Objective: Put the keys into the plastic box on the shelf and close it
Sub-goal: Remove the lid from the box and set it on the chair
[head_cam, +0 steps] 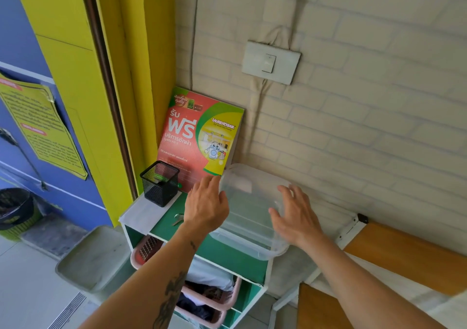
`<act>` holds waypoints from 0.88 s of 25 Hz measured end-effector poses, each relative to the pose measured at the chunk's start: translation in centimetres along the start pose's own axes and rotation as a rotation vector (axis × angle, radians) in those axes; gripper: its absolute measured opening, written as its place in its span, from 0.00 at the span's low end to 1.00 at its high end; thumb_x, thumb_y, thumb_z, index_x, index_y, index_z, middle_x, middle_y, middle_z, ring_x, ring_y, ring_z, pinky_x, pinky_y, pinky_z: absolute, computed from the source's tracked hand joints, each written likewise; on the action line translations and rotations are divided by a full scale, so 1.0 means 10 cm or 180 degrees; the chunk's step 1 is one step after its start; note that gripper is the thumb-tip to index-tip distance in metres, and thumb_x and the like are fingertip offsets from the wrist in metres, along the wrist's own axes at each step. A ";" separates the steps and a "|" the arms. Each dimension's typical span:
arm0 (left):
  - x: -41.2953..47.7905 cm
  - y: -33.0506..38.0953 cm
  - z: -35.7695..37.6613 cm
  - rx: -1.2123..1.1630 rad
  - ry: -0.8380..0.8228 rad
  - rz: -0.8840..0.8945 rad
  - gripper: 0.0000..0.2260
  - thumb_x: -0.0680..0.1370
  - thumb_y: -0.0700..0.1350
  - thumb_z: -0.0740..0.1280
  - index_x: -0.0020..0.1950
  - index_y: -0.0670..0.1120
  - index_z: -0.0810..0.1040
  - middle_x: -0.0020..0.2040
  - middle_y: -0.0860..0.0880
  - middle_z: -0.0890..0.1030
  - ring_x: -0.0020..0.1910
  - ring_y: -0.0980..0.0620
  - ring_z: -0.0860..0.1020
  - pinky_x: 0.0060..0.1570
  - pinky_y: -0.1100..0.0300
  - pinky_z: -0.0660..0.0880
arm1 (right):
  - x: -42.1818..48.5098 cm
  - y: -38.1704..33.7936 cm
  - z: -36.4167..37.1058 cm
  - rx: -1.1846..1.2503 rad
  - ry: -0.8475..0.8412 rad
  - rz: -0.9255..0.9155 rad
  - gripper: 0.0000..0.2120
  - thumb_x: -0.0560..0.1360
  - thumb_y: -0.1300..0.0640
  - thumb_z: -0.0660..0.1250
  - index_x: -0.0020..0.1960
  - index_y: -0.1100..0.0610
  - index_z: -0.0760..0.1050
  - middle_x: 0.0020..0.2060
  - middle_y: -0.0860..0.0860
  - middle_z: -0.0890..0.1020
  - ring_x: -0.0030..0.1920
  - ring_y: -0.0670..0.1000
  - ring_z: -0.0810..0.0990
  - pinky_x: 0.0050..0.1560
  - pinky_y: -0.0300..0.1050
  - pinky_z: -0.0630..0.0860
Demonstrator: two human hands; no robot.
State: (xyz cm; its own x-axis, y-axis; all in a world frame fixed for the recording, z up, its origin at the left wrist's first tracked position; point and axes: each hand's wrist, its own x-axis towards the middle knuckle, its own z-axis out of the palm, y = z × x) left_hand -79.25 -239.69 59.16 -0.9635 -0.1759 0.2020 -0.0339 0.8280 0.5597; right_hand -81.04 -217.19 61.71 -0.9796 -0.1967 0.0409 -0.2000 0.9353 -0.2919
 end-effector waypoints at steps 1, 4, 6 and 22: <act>0.01 0.04 0.04 0.0212 -0.0101 0.0013 0.21 0.79 0.51 0.57 0.70 0.46 0.66 0.65 0.45 0.73 0.60 0.43 0.73 0.60 0.47 0.73 | -0.01 0.10 0.01 0.0074 -0.0035 0.0250 0.31 0.78 0.44 0.61 0.77 0.51 0.56 0.76 0.56 0.59 0.75 0.58 0.58 0.68 0.58 0.68; 0.04 0.15 0.13 0.0464 -0.0411 -0.0062 0.27 0.79 0.54 0.55 0.75 0.45 0.58 0.71 0.43 0.68 0.65 0.42 0.70 0.64 0.45 0.70 | -0.06 0.22 0.08 0.0450 -0.0148 0.0731 0.31 0.80 0.45 0.58 0.78 0.50 0.51 0.77 0.55 0.56 0.75 0.59 0.60 0.70 0.58 0.67; 0.05 0.21 0.19 0.0519 -0.0601 -0.0068 0.29 0.80 0.55 0.54 0.78 0.45 0.54 0.76 0.41 0.62 0.72 0.41 0.66 0.70 0.45 0.66 | -0.08 0.16 0.16 0.0793 -0.0208 0.0839 0.31 0.80 0.45 0.57 0.79 0.51 0.50 0.79 0.56 0.53 0.76 0.59 0.59 0.72 0.57 0.63; -0.37 0.73 0.10 0.0291 -0.0205 -0.0194 0.28 0.75 0.58 0.58 0.72 0.45 0.65 0.75 0.40 0.64 0.69 0.39 0.68 0.62 0.45 0.72 | -0.50 0.09 -0.06 0.1048 0.0521 0.0757 0.27 0.80 0.49 0.59 0.77 0.51 0.57 0.79 0.54 0.54 0.76 0.58 0.59 0.70 0.55 0.64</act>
State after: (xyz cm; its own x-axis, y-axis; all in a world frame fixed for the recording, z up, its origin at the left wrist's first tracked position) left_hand -76.24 -232.48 61.70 -0.9738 -0.1953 0.1161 -0.1142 0.8624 0.4932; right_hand -76.37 -215.21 61.86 -0.9931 0.0868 0.0790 0.0222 0.8001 -0.5995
